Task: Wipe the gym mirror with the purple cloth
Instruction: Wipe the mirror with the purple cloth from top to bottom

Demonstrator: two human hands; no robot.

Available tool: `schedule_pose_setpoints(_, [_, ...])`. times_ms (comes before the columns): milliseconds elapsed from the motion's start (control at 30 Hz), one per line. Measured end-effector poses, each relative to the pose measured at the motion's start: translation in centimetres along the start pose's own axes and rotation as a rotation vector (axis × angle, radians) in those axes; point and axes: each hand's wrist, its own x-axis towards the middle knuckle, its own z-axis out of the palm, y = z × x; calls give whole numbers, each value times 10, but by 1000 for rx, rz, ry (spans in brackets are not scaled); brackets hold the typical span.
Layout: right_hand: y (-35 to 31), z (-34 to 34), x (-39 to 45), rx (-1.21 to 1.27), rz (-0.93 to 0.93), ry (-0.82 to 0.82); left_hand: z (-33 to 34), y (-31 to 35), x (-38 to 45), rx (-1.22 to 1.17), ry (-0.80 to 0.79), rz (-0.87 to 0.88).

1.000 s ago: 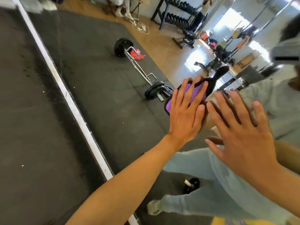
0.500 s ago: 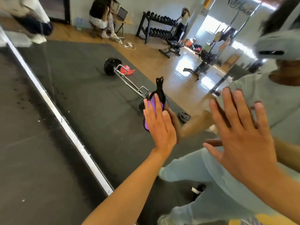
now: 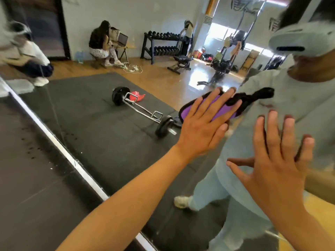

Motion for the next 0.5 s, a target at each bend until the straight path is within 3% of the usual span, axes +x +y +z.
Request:
schedule_pose_setpoints(300, [-49, 4, 20, -2, -127, -52, -19, -91, -18, -131, 314, -819])
schedule_pose_setpoints(433, [-73, 8, 24, -18, -164, -91, -18, -102, -31, -121, 349, -930])
schedule_pose_setpoints(500, [-79, 14, 25, -21, -152, -87, -17, -94, -26, -89, 334, -857])
